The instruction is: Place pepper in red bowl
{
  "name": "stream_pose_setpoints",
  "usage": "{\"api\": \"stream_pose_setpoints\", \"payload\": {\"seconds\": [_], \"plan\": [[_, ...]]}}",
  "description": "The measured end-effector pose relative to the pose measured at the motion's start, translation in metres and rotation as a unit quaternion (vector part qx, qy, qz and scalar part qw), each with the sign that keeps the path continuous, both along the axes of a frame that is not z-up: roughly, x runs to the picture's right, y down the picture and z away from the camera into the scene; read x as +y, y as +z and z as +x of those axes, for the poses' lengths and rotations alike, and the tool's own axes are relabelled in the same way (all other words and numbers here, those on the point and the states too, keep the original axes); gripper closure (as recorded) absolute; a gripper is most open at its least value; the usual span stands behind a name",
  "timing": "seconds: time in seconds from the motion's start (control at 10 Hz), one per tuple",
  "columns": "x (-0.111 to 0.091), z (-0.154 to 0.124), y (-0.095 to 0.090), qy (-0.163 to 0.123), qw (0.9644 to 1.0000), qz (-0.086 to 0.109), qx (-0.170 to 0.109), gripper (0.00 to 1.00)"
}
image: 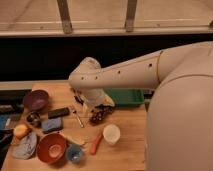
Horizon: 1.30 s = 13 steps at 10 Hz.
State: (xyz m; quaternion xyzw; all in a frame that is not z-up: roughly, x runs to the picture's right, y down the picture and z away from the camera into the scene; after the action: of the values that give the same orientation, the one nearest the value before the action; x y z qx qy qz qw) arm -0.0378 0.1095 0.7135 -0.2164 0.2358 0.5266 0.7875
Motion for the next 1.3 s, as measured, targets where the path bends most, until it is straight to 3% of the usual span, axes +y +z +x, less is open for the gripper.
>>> {"api": "stream_pose_setpoints", "payload": {"seconds": [0.3,0.8,1.3], "plan": [[0.022,-0.021,0.010,-0.009,0.9996,-0.022,-0.013,0.20],[0.022,-0.021,0.010,-0.008,0.9996,-0.023,-0.014,0.20],[0.060,-0.029,0.035,0.000,0.9971,-0.072,-0.026,0.20]]}}
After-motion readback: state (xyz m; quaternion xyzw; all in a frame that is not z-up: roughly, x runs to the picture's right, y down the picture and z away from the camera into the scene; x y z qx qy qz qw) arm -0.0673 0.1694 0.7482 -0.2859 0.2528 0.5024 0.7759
